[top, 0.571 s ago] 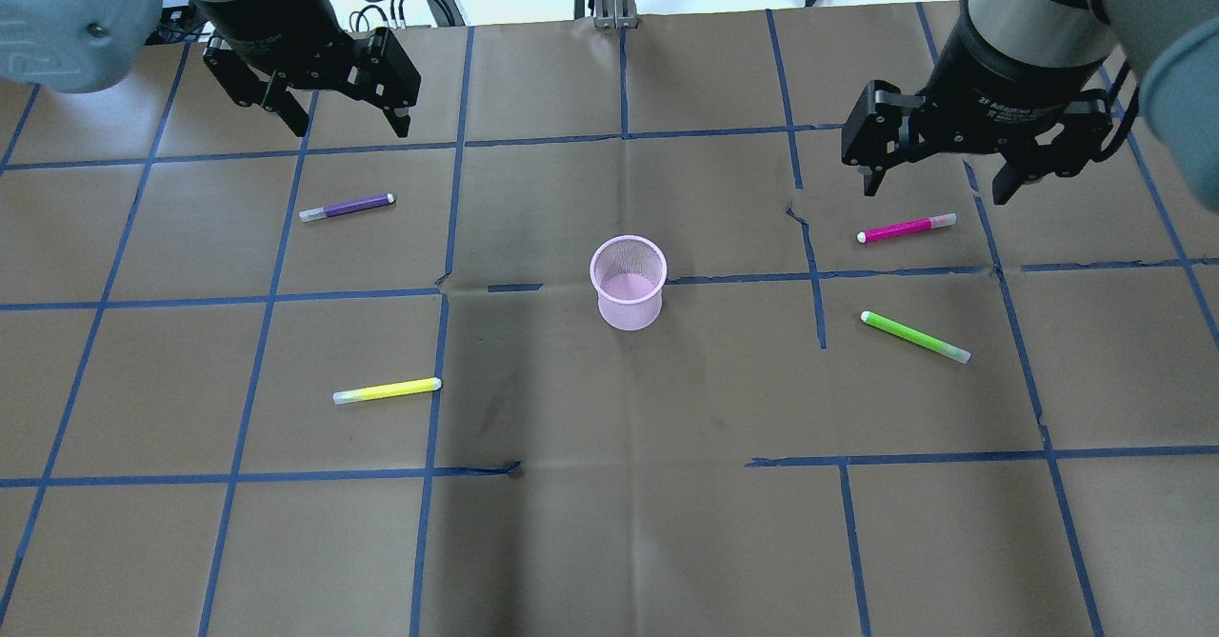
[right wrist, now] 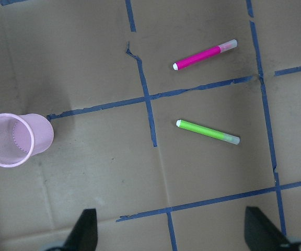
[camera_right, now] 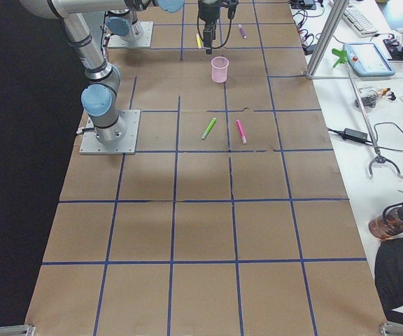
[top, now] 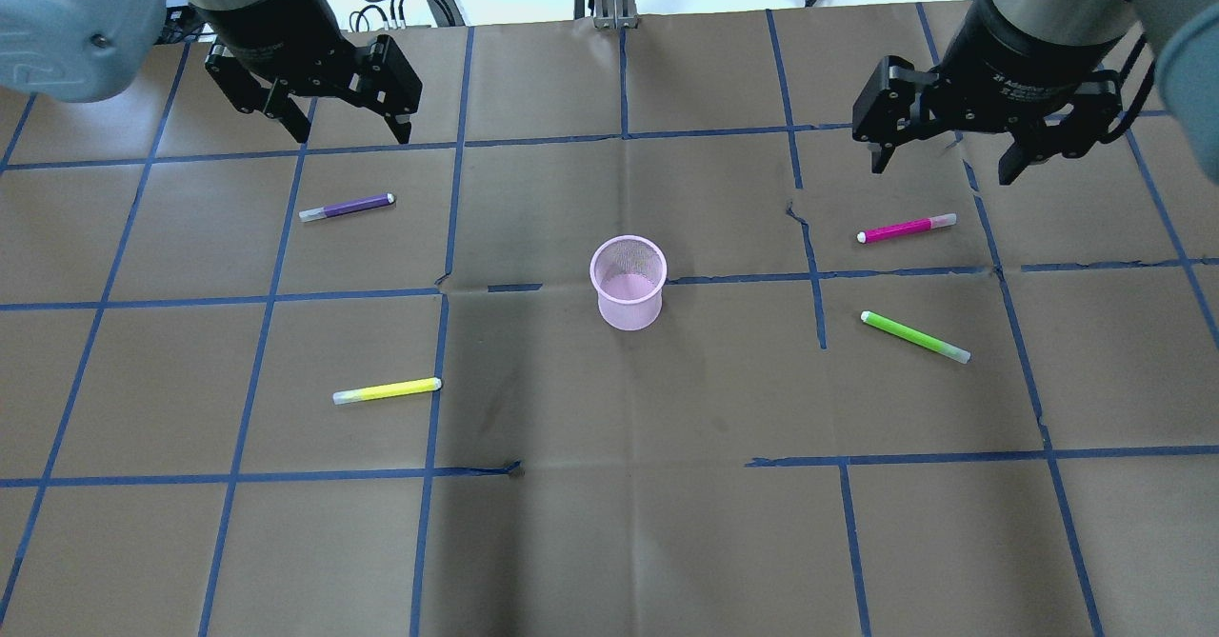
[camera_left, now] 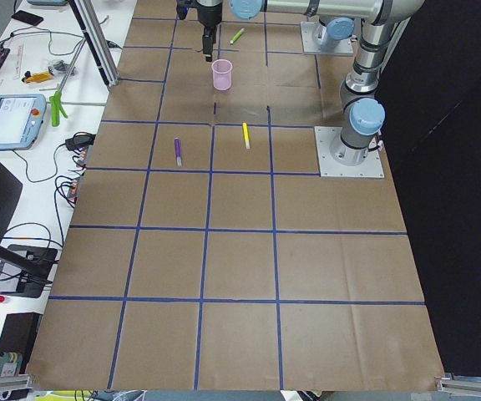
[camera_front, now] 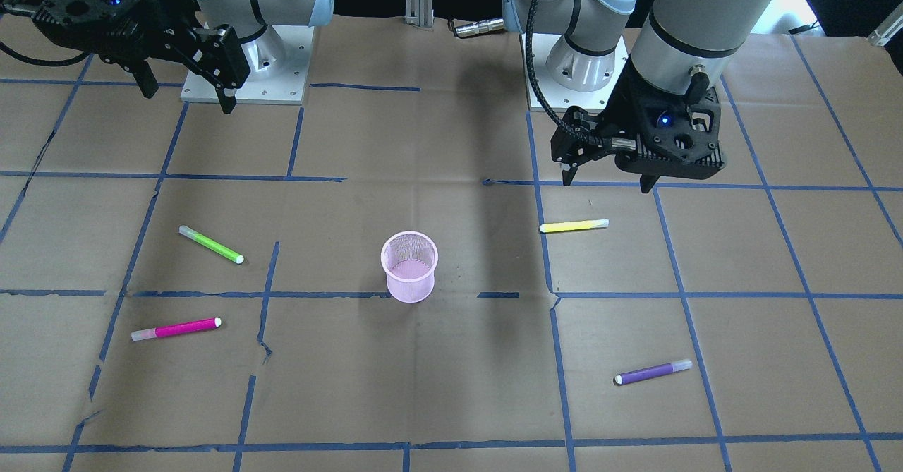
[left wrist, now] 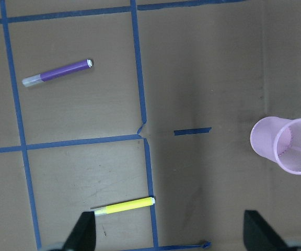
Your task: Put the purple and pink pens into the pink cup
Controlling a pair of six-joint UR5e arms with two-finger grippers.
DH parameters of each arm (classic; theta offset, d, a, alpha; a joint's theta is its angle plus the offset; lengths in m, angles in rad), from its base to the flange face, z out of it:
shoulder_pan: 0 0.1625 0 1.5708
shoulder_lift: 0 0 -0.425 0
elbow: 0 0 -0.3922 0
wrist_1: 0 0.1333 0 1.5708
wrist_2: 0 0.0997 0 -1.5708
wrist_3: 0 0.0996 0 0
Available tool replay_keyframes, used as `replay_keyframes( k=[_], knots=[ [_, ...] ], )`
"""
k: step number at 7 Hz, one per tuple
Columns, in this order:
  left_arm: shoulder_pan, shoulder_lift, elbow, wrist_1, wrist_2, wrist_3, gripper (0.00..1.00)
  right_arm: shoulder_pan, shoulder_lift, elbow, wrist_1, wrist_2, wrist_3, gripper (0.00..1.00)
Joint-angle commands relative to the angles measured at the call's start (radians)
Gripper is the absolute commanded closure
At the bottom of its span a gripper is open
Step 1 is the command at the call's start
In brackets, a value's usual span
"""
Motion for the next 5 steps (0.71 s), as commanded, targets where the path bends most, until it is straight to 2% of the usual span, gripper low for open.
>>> replay_keyframes(
  k=[1,5],
  knots=[
    [0.002,0.002,-0.002,0.001,0.0,0.0,0.02,-0.001,0.002,0.002,-0.01,0.019,-0.002,0.0],
    [0.003,-0.006,-0.006,-0.008,0.001,0.018,0.02,-0.001,0.005,0.004,-0.01,0.002,-0.027,0.0]
  ],
)
